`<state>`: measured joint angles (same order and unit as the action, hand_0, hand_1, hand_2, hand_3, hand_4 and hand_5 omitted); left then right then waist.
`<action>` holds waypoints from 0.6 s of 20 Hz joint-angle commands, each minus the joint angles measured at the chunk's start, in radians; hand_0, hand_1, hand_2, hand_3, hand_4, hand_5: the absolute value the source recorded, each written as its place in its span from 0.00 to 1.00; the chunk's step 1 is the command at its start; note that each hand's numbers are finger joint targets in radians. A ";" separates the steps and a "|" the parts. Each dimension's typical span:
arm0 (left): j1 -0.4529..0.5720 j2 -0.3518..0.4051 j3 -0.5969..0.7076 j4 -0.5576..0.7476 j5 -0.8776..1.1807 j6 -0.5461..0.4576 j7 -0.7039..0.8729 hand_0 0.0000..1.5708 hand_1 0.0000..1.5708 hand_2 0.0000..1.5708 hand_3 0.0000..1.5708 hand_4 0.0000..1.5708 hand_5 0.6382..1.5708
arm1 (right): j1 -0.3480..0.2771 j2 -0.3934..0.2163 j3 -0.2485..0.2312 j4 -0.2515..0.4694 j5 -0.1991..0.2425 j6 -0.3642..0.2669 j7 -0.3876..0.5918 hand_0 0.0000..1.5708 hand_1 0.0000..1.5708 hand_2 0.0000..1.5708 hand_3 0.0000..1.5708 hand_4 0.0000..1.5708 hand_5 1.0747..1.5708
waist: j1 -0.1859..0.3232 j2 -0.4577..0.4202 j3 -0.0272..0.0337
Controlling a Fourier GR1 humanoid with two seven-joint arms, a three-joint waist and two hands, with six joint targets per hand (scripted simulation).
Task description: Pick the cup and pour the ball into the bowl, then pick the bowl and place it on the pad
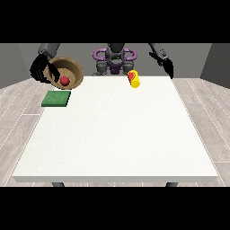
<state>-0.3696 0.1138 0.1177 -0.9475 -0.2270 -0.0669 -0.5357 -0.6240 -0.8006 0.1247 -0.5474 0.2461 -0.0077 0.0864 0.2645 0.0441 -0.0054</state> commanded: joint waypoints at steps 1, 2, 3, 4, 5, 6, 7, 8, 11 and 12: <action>0.036 0.031 0.060 0.049 0.028 0.022 -0.042 0.00 0.00 0.00 0.00 0.00 0.10 | -0.056 -0.078 0.036 -0.073 0.048 0.114 0.019 1.00 1.00 1.00 1.00 1.00 0.97 | -0.090 -0.022 0.0039; -0.007 0.037 0.061 0.001 0.035 0.026 -0.009 0.00 0.00 0.00 0.00 0.00 0.09 | -0.018 -0.065 0.019 -0.042 0.059 0.067 -0.061 1.00 1.00 1.00 1.00 1.00 0.94 | -0.089 0.032 0.0053; 0.034 0.041 0.036 -0.052 0.035 -0.011 -0.056 0.00 0.00 0.00 0.00 0.00 0.09 | -0.004 -0.136 -0.041 0.027 0.034 0.062 -0.142 1.00 1.00 1.00 1.00 1.00 0.90 | -0.041 0.068 0.0062; 0.063 0.026 0.056 0.019 0.015 0.062 -0.074 0.00 0.00 0.00 0.00 0.00 0.08 | -0.002 -0.088 0.000 -0.038 0.059 0.071 -0.081 1.00 1.00 1.00 0.94 1.00 0.93 | -0.113 0.041 0.0051; -0.005 0.073 0.091 0.020 0.041 0.038 -0.094 0.00 0.00 0.00 0.00 0.00 0.09 | -0.033 -0.097 -0.012 -0.041 0.071 0.054 -0.092 1.00 1.00 1.00 0.94 1.00 0.93 | -0.120 0.103 0.0051; 0.041 0.055 0.080 0.025 0.033 0.055 -0.072 0.00 0.00 0.00 0.00 0.00 0.09 | -0.016 -0.057 -0.005 -0.068 0.086 0.068 -0.056 1.00 1.00 1.00 0.94 1.00 0.93 | -0.132 0.039 0.0051; 0.058 0.113 0.127 0.065 0.066 0.011 -0.106 0.00 0.00 0.00 0.00 0.00 0.08 | -0.015 -0.070 0.012 -0.098 0.091 0.108 -0.036 1.00 1.00 1.00 0.94 1.00 0.93 | -0.150 0.019 0.0046; 0.045 0.132 0.128 0.030 0.071 -0.002 -0.129 0.00 0.00 0.00 0.00 0.00 0.04 | -0.010 -0.097 -0.031 -0.046 0.082 0.079 -0.108 1.00 1.00 1.00 0.94 1.00 0.93 | -0.125 0.082 0.0053; 0.041 0.217 0.231 0.122 0.139 -0.041 -0.265 0.00 0.00 0.00 0.00 0.00 0.07 | -0.015 -0.056 -0.066 -0.087 0.059 -0.004 -0.104 1.00 1.00 1.00 0.90 1.00 0.97 | -0.176 0.164 0.0045; 0.072 0.255 0.256 0.131 0.162 -0.080 -0.276 0.00 0.00 0.00 0.00 0.00 0.13 | 0.030 -0.045 -0.050 -0.087 0.082 -0.042 -0.121 1.00 1.00 1.00 0.95 0.97 1.00 | -0.170 0.148 0.0046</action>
<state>-0.3165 0.2792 0.2897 -0.8678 -0.1246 -0.0948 -0.7196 -0.6234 -0.8563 0.0963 -0.6213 0.3185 0.0158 0.0051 0.1229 0.1383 -0.0011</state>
